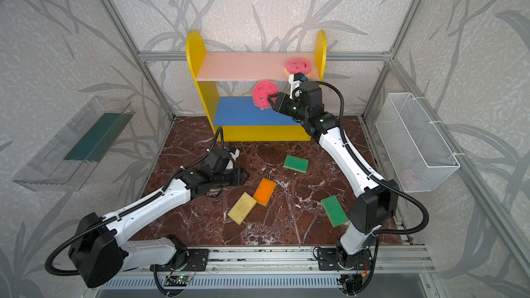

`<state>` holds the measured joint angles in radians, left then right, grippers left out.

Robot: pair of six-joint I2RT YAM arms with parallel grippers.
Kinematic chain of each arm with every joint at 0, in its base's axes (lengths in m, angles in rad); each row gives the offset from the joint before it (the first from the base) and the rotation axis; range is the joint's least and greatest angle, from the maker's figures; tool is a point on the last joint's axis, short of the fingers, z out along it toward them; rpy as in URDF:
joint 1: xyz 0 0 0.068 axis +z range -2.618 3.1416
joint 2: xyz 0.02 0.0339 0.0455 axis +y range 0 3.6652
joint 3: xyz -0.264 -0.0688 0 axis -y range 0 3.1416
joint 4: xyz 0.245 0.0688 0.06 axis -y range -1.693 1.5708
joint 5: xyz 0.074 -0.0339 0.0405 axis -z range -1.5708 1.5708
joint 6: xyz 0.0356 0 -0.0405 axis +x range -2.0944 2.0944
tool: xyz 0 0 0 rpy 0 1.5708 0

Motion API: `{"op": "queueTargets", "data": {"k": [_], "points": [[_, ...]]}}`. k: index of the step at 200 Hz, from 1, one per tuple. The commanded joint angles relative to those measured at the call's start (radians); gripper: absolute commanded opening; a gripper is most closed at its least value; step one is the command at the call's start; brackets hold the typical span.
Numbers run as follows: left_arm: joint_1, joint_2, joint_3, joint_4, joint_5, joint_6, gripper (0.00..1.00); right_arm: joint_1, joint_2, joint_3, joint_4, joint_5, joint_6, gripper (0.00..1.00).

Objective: Arrange cleaning sponges on a shelf
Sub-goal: Place the cleaning sponge at the shelf.

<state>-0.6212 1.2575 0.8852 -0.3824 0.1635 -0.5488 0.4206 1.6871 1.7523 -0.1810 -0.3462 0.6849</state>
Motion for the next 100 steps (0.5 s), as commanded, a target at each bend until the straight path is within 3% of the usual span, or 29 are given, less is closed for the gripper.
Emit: {"op": "queueTargets", "data": {"k": [1,100], "points": [[0.005,-0.027,-0.014,-0.023,0.007,0.014,0.53,0.010,0.014,0.065,0.087,0.017,0.010,0.43],[0.004,-0.074,-0.039,-0.053,0.005,0.016,0.53,0.044,0.160,0.290,0.082,0.142,-0.036,0.45]]}}
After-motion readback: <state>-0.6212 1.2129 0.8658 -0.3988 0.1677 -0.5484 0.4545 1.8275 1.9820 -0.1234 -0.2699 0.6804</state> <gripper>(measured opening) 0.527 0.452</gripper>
